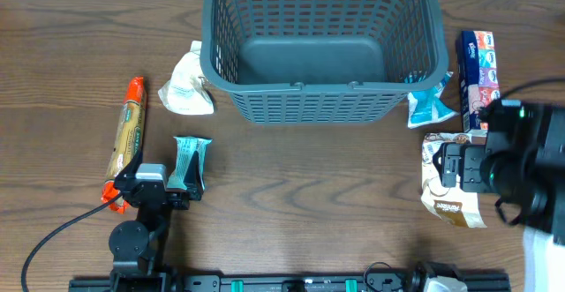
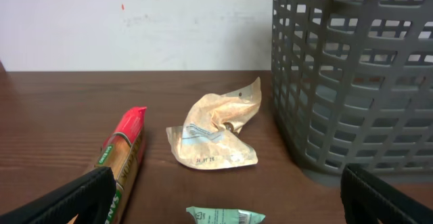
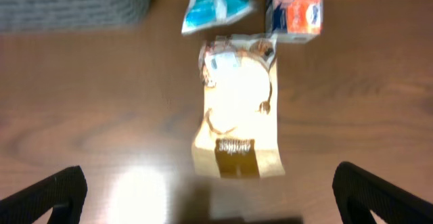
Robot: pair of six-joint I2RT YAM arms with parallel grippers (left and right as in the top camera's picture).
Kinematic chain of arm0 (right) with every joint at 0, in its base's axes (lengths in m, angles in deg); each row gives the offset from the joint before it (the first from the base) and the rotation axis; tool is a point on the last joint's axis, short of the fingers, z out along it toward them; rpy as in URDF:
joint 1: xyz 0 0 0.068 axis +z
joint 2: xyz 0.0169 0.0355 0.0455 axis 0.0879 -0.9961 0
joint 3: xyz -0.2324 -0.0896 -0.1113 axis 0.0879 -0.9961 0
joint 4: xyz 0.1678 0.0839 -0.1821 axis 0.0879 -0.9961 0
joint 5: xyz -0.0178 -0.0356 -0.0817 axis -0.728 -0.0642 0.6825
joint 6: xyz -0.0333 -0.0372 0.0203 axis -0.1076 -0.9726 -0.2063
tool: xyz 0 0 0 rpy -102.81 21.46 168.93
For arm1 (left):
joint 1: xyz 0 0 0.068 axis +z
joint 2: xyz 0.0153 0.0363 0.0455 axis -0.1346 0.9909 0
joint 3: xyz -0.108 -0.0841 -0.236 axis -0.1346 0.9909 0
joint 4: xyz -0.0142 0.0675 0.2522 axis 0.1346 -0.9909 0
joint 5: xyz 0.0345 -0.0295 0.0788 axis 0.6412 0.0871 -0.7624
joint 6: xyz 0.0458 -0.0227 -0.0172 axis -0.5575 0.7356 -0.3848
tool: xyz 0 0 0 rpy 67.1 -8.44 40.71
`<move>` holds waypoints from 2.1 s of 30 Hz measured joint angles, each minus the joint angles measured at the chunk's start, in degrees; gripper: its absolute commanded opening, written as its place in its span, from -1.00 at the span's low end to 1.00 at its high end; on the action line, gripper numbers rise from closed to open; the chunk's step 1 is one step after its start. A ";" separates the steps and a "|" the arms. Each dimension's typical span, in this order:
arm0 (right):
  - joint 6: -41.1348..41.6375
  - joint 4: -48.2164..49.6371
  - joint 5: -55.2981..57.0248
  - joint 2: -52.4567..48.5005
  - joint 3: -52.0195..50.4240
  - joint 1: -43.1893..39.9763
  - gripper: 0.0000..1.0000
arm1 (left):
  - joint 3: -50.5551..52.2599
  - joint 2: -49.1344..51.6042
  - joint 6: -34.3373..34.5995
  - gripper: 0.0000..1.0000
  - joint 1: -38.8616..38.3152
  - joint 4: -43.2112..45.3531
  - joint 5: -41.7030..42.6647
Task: Pack container
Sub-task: 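Move the right gripper to the brown rice bag and grasp it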
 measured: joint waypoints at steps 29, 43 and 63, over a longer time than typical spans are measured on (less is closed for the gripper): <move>-13.31 -0.46 -0.37 -19.76 6.43 -8.26 0.98 | 0.00 0.00 0.02 0.97 0.00 0.00 0.00; -16.85 14.71 -3.87 -23.41 -9.35 -8.83 0.98 | 0.00 0.00 0.00 0.97 0.00 0.00 0.00; -28.50 29.97 -4.85 -28.70 -19.50 -9.55 0.98 | 0.00 0.00 0.02 0.97 0.00 0.00 -0.02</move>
